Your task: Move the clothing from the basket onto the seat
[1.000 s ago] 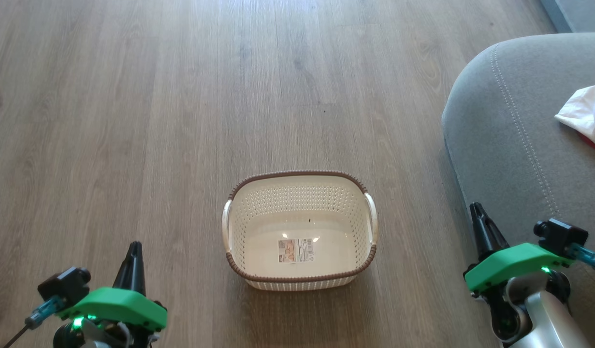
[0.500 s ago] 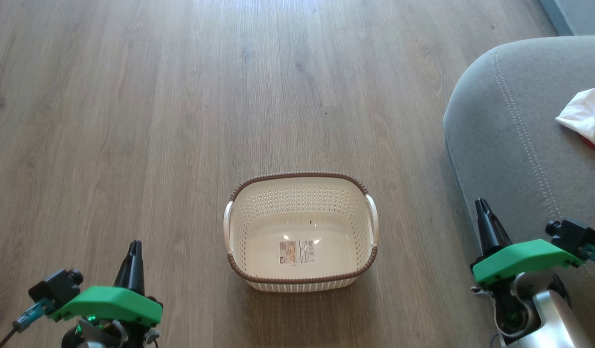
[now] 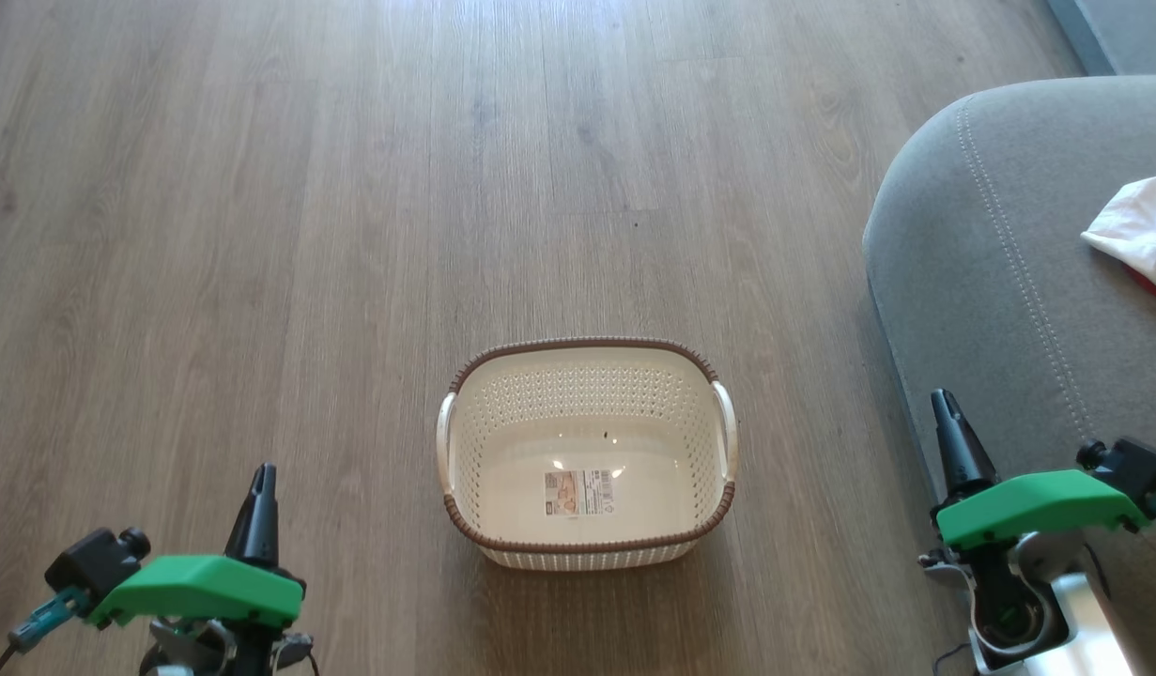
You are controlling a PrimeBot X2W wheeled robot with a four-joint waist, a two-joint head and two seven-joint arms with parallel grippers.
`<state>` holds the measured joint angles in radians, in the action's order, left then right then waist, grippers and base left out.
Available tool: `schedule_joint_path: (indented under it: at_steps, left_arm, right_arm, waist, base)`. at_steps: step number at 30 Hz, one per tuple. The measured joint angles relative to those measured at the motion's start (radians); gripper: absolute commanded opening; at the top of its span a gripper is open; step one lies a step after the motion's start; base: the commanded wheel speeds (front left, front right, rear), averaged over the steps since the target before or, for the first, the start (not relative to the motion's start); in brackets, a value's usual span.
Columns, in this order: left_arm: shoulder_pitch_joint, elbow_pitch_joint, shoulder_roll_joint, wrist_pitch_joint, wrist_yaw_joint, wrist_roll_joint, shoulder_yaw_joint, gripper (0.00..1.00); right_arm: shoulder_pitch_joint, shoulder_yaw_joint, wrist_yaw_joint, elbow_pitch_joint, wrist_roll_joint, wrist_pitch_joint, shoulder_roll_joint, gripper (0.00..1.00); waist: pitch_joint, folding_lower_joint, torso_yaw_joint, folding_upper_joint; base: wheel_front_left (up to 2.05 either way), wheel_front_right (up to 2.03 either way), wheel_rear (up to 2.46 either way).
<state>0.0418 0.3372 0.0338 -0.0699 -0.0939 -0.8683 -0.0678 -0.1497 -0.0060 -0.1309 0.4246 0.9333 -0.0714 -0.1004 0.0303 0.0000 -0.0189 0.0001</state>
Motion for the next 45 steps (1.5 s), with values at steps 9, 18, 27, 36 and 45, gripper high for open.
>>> schedule_joint_path:
  at_steps: [9,18,27,36,45]
  left_arm:
    - [0.002,-0.011,0.0,0.03,-0.005,-0.116,-0.001,0.0]
    - [0.002,-0.017,0.0,0.055,-0.009,-0.221,-0.002,0.0]
    - [0.003,-0.025,0.001,0.08,-0.01,-0.324,-0.003,0.0]
    - [0.005,-0.032,0.001,0.105,-0.017,-0.431,-0.005,0.0]
    - [0.005,-0.039,0.001,0.132,-0.019,-0.536,-0.007,0.0]
  right_arm:
    - [0.001,-0.022,0.0,-0.019,0.106,0.028,0.005,0.0]
    - [0.023,-0.038,0.0,-0.038,0.202,0.053,0.015,0.0]
    - [0.023,-0.056,0.0,-0.061,0.295,0.081,0.02,0.0]
    - [0.026,-0.074,0.0,-0.082,0.392,0.105,0.03,0.0]
    - [0.043,-0.091,0.0,-0.101,0.487,0.131,0.035,0.0]
  waist:
    - [-0.004,0.0,0.003,0.0]
    - [-0.008,0.0,0.006,0.0]
    - [-0.012,0.0,0.008,0.0]
    - [-0.016,0.0,0.011,0.0]
    - [-0.02,0.0,0.014,0.0]
  base:
    - [0.0,0.0,0.0]
    - [0.0,0.0,0.0]
    - [0.0,0.0,0.0]
    - [0.0,0.0,0.0]
    - [0.0,0.0,0.0]
